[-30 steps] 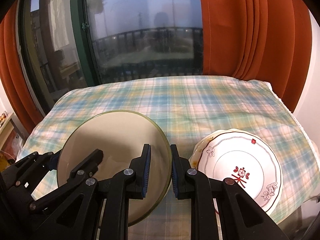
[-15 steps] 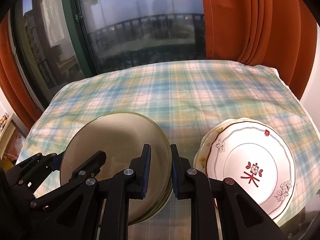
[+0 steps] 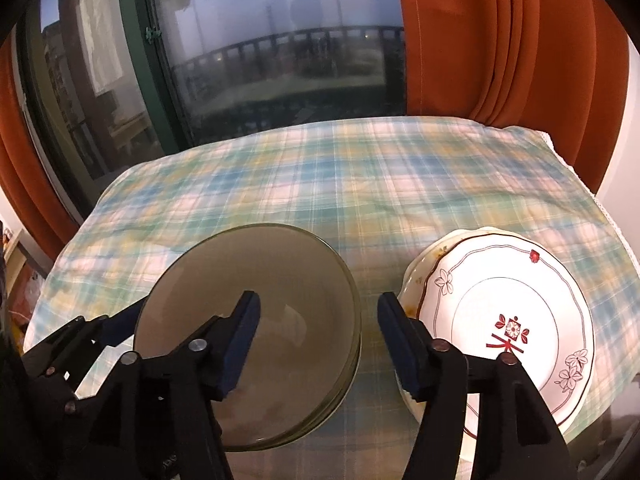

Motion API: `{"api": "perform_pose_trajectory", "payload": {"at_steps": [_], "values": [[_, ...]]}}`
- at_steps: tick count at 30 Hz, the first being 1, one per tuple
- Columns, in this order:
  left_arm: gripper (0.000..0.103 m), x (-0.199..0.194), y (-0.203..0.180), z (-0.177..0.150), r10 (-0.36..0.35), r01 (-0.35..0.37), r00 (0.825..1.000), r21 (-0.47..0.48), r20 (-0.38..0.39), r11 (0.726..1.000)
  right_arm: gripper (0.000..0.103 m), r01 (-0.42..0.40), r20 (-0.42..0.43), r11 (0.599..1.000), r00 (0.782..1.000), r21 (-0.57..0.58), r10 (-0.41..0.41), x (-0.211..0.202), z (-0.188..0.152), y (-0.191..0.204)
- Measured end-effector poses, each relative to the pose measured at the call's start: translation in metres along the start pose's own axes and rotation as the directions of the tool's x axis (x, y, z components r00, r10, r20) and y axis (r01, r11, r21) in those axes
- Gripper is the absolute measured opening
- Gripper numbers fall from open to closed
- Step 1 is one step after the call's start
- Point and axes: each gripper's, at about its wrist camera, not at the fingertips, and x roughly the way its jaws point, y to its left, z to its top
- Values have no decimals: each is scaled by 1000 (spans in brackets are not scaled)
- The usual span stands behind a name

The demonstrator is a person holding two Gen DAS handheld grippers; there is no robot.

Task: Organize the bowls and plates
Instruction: 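Grip the rims of the nested bowls with both grippers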

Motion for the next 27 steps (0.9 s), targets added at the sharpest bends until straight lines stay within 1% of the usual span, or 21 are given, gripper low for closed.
{"api": "perform_pose_trajectory", "payload": {"at_steps": [4, 6, 8, 10, 13, 14, 16, 17, 19, 22, 24, 27], "values": [[79, 1, 2, 0, -8, 8, 1000, -5, -7, 1000, 69, 26, -9, 1000, 1000, 12, -26, 0, 1, -1], [80, 4, 5, -1, -35, 35, 999, -33, -20, 999, 69, 35, -11, 999, 999, 33, -35, -1, 0, -5], [80, 7, 8, -2, -66, 64, 997, -57, -41, 996, 70, 48, -37, 996, 998, 74, -46, 0, 0, -10], [80, 11, 10, -1, -93, 89, 994, -74, -59, 993, 70, 31, -72, 992, 997, 120, -22, 5, -1, -16], [80, 20, 14, 1, -148, 137, 984, -116, -99, 984, 70, 22, -107, 982, 994, 187, -2, 11, -1, -21], [80, 23, 15, 1, -173, 157, 978, -133, -116, 979, 70, 25, -111, 980, 994, 199, -2, 12, -1, -21], [79, 27, 16, 1, -199, 180, 971, -146, -133, 973, 70, 37, -117, 977, 993, 212, -12, 13, 0, -21], [78, 28, 16, 2, -205, 185, 969, -147, -138, 972, 70, 46, -118, 976, 993, 211, -22, 13, 1, -19], [72, 29, 13, 2, -218, 199, 965, -137, -145, 971, 70, 65, -121, 977, 992, 204, -40, 13, 3, -18], [65, 31, 9, 3, -216, 198, 963, -125, -158, 972, 70, 79, -137, 977, 989, 200, -52, 16, 4, -18], [60, 32, 6, 4, -217, 197, 961, -128, -170, 972, 70, 75, -152, 974, 987, 212, -43, 20, 4, -21], [54, 33, 3, 4, -195, 175, 964, -124, -181, 977, 70, 55, -163, 972, 986, 229, -18, 25, 1, -26]]}}
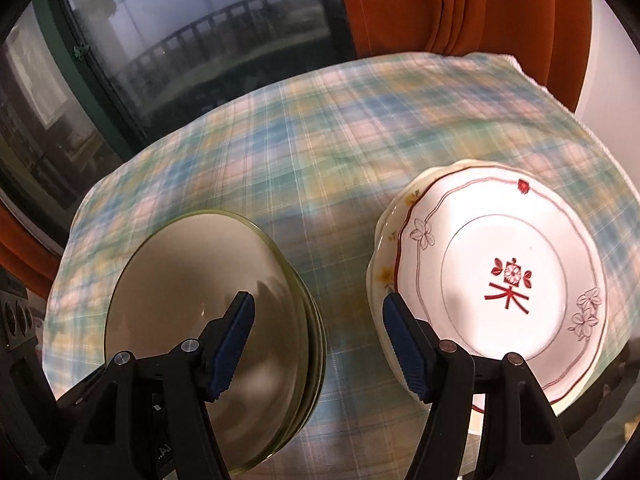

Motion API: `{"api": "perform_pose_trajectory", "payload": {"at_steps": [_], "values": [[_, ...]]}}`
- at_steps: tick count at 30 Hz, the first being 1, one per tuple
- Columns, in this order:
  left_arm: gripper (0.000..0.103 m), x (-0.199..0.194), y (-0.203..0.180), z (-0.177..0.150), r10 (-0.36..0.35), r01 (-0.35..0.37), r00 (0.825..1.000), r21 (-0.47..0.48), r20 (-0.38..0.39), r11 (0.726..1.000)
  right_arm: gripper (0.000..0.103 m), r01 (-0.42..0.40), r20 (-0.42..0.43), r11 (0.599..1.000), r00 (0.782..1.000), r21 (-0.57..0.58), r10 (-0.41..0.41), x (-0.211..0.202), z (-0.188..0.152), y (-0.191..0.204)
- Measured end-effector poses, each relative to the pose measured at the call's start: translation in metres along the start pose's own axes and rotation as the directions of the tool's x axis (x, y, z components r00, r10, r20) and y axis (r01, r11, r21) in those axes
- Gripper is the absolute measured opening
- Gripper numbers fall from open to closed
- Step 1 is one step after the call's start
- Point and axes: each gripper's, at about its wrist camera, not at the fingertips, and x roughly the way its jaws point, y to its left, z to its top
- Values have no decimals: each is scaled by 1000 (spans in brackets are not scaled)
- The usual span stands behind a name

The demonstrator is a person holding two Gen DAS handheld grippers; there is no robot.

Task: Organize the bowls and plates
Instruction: 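Grip the rims of the nested bowls with both grippers, then lift the nested bowls with both grippers and carry them over the plate stack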

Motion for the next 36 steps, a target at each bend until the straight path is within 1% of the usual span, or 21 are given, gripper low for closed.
{"api": "perform_pose_trajectory", "payload": {"at_steps": [4, 6, 9, 12, 14, 15, 16, 17, 18, 19, 24, 30, 36], "values": [[52, 2, -4, 0, 44, -44, 999, 0, -1, 999, 65, -65, -29, 997, 997, 34, 66, 10, 0, -8], [51, 2, -6, -1, 66, -66, 998, -3, 0, 998, 64, -93, -33, 994, 995, 47, 95, 13, -1, -10], [51, 2, -9, 0, 101, -101, 995, -3, 3, 995, 60, -144, -48, 987, 988, 73, 148, 18, 0, -14], [51, 2, -13, 0, 138, -139, 990, 10, 14, 990, 55, -160, -57, 985, 985, 67, 164, 19, 0, -13], [51, 3, -15, 0, 150, -150, 989, 13, 14, 989, 53, -172, -63, 983, 982, 61, 176, 20, 0, -12], [51, 3, -15, 0, 154, -154, 988, 14, 13, 988, 50, -170, -63, 983, 983, 63, 174, 20, 0, -12], [51, 3, -16, 0, 156, -156, 988, 18, 13, 988, 44, -172, -58, 983, 983, 69, 176, 20, 0, -11], [50, 3, -15, 0, 161, -161, 987, 21, 13, 987, 40, -186, -62, 979, 980, 77, 191, 21, -1, -11], [50, 2, -16, 0, 168, -169, 986, 28, 15, 985, 37, -214, -79, 972, 972, 100, 222, 24, -2, -12], [50, 3, -17, 1, 171, -171, 985, 33, 14, 985, 37, -223, -87, 968, 969, 112, 233, 26, -2, -13], [49, 2, -16, 1, 165, -165, 986, 39, 7, 986, 37, -209, -86, 972, 972, 104, 218, 26, -2, -11], [48, 1, -13, 2, 135, -134, 991, 36, -18, 990, 37, -171, -97, 981, 979, 92, 180, 22, -2, -5], [48, -4, -16, -1, 130, -129, 992, 50, -11, 990, 38, -161, -100, 980, 980, 116, 173, 17, -5, -6]]}}
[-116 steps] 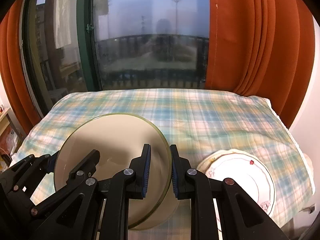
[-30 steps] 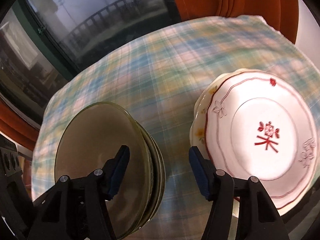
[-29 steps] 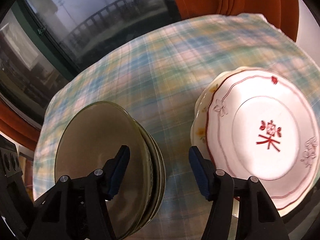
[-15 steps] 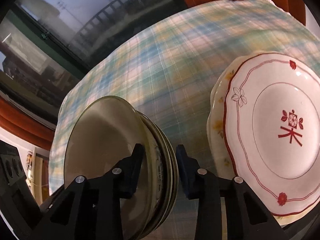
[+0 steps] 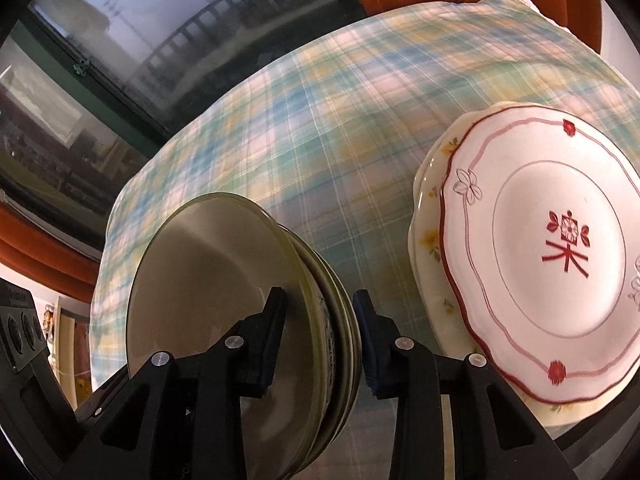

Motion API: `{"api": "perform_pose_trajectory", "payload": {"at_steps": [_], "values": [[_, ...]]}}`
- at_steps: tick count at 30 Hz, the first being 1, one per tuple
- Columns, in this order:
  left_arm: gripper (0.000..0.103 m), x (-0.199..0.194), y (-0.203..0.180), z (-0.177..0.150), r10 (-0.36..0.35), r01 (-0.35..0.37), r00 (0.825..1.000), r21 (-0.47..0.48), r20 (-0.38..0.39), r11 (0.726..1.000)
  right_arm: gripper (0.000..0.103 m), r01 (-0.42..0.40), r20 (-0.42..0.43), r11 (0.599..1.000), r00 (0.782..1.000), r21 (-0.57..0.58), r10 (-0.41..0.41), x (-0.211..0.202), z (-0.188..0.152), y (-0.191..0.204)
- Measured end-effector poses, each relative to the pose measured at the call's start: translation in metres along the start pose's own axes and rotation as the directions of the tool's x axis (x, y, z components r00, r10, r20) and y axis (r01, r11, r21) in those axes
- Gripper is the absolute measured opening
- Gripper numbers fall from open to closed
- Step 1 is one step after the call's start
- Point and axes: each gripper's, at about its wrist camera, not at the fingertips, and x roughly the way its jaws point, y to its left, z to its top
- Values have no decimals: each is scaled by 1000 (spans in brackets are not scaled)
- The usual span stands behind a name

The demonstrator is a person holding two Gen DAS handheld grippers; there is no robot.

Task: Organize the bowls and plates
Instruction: 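Lift the nested bowls with both grippers and carry them over the plate stack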

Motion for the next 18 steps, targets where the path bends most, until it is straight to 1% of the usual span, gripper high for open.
{"api": "perform_pose_trajectory", "payload": {"at_steps": [2, 8, 18], "values": [[48, -5, -1, -1, -6, 6, 1000, 0, 12, 1000, 38, 5, 10, 1000, 1000, -2, -5, -4, -2, 2], [48, -27, -5, -1, -9, 9, 997, 1, 83, 1000, 38, 1, 64, 999, 998, -32, 1, -24, -4, 12], [48, -57, -20, -3, -2, 6, 983, -22, 185, 1000, 38, -22, 141, 994, 989, -107, 37, -59, 0, 18]]}}
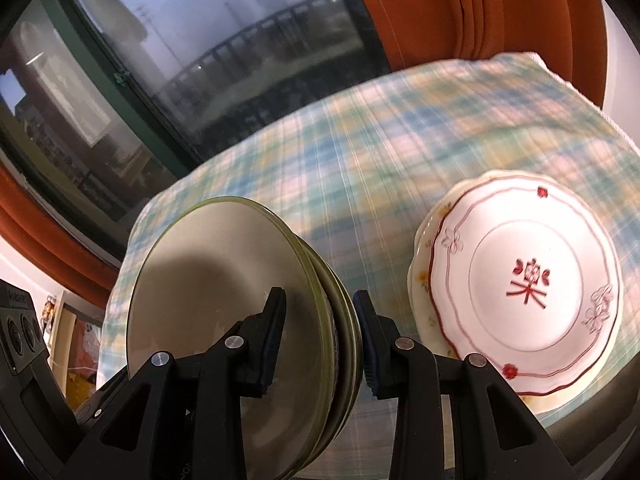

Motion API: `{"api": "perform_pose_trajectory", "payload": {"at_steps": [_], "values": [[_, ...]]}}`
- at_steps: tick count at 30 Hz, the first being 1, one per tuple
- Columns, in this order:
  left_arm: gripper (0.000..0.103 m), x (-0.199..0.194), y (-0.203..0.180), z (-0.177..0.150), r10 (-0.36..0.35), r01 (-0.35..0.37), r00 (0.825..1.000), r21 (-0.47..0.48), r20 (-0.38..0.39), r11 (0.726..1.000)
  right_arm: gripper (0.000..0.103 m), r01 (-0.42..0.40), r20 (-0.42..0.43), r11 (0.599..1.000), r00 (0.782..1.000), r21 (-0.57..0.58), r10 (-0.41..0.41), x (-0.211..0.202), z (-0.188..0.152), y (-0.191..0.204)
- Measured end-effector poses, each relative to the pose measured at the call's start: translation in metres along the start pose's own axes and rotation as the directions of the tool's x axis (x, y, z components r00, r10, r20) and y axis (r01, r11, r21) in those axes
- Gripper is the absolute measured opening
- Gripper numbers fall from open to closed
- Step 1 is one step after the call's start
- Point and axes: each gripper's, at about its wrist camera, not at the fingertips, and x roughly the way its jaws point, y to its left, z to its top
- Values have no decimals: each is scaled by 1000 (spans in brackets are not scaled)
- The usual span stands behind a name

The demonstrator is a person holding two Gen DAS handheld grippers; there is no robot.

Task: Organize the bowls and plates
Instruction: 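Lift the nested bowls with both grippers and carry them over the plate stack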

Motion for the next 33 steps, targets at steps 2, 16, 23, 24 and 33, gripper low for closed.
{"api": "perform_pose_trajectory", "payload": {"at_steps": [2, 16, 23, 24, 33], "values": [[48, -5, -2, -1, 1, -1, 1000, -6, 18, 1000, 38, -8, 13, 1000, 1000, -14, 8, -6, 1, 1], [48, -13, -34, -7, -8, 8, 998, -3, 64, 1000, 38, -14, 68, 998, 998, -62, 18, -34, 3, -14], [48, -8, -60, -5, -19, 18, 997, 17, 69, 1000, 38, -9, 92, 999, 996, -42, 13, -46, 8, -39], [48, -8, -65, -5, -21, 19, 997, 21, 73, 1000, 38, -11, 97, 999, 995, -41, 15, -48, 9, -43], [48, 2, -105, -5, -36, 32, 996, 47, 79, 998, 38, -9, 141, 999, 990, -36, 14, -67, 18, -78]]}}
